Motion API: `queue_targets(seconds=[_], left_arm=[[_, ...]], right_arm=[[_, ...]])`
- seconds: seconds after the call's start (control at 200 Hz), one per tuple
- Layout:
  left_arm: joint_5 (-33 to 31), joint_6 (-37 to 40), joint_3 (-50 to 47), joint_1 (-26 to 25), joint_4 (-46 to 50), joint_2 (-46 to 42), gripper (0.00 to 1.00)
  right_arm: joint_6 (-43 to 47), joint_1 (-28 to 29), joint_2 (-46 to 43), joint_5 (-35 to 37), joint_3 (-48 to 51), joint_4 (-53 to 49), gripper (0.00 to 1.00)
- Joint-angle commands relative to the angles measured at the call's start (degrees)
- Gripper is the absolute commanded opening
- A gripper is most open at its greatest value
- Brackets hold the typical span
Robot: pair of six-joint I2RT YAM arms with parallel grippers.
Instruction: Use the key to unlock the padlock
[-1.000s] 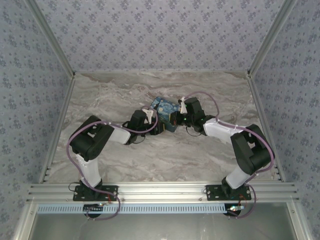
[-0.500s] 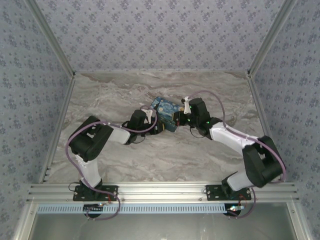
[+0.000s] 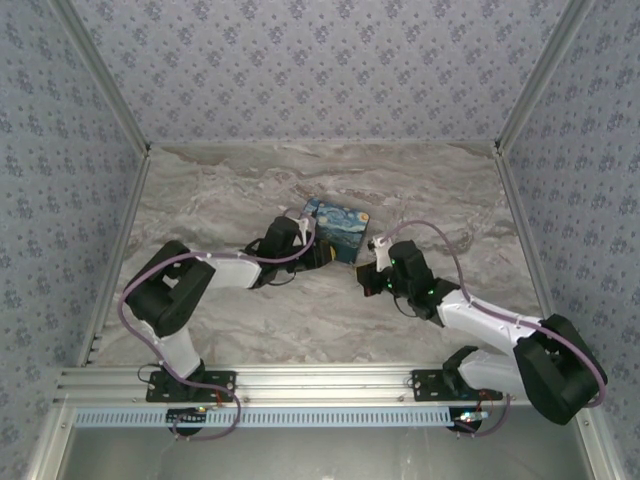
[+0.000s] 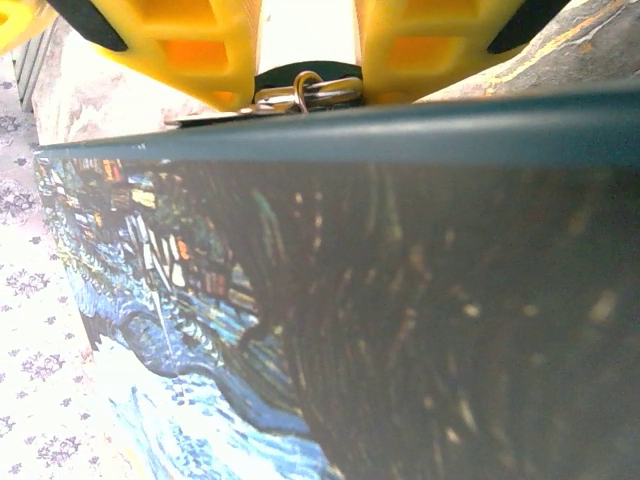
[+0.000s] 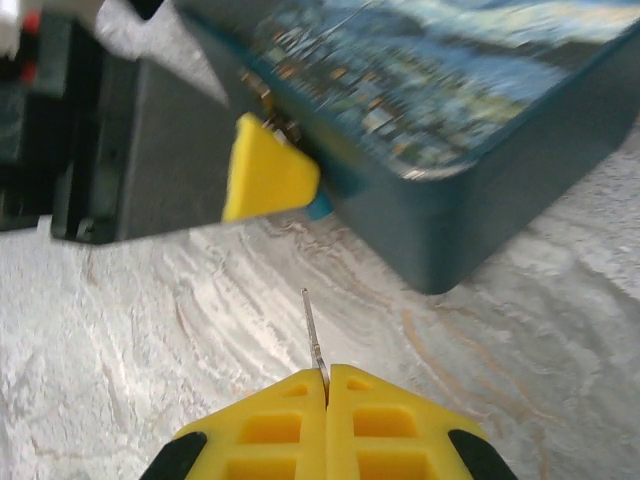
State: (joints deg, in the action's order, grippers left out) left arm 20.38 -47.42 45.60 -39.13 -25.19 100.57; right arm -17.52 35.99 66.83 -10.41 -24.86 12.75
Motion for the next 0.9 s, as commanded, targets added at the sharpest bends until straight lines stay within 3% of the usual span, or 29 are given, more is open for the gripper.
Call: queue_targets(seconds=[0.0,0.49,0.899], left_arm=[[1.33,-4.07,2.88,-0.37,1.79,-3.4,0.18],[4.9,-13.45,4.97,-0.86,4.41,-4.33,0.16],[5.9,-13.67,6.64,-1.02,5.94,-4.33,0.16]], right_arm=[[4.25,2.11,1.16,2.81,1.22,6.23,0.0],[9.22,4.6,10.77,7.38,1.05,16.1,0.0],[10.2,4.29,11.98,9.77,0.6,17.08,0.0]])
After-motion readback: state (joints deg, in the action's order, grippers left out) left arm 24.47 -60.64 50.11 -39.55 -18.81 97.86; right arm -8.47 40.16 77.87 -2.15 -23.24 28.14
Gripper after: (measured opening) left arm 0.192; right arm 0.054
